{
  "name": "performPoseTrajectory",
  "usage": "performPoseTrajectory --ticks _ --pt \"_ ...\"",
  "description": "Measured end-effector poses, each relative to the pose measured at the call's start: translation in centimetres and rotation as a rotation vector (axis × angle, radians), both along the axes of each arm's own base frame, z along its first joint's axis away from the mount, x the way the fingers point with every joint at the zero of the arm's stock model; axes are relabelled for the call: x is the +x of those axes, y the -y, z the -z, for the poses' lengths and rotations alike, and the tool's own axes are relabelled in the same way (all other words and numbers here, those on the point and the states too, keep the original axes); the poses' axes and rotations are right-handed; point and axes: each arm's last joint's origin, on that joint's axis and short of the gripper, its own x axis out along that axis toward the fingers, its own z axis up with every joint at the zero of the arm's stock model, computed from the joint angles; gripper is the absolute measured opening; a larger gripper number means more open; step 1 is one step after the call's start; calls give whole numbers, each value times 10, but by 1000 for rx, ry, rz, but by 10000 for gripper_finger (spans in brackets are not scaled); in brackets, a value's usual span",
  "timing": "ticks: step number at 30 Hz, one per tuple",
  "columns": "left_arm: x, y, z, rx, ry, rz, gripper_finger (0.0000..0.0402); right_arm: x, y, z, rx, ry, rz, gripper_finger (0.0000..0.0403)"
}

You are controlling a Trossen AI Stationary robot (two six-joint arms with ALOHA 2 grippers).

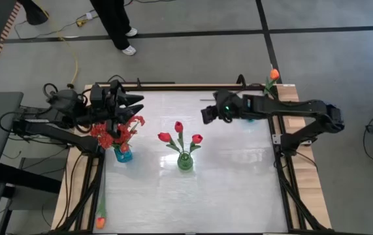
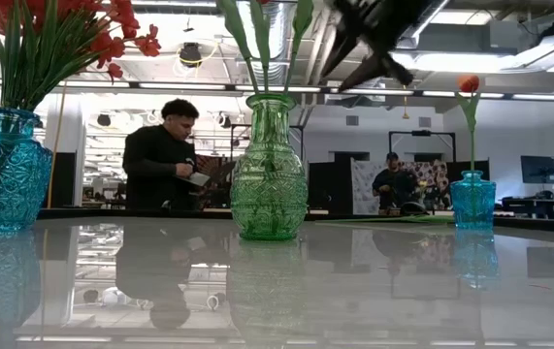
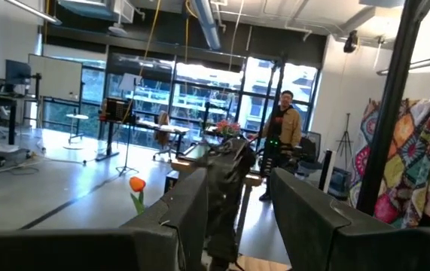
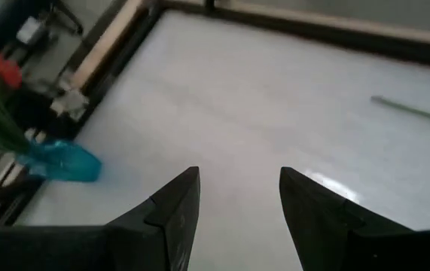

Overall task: Sort flowers into vase by color
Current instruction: Put the top orange flower into the right blue vase

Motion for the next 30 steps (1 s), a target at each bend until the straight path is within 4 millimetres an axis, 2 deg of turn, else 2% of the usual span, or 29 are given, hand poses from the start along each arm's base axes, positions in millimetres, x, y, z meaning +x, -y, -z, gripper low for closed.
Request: performPoseTrajectory --ticks 7,11,21,30 --pt "5 1 3 -5 -18 4 134 36 30 40 85 -55 -191 210" --pt "5 0 2 -24 -15 9 134 45 51 53 67 -117 -200 210" --pt "5 0 3 -54 -17 9 134 45 102 82 30 -382 -238 210" --pt "4 -2 2 -90 -3 -67 134 41 144 83 -93 -672 -264 210"
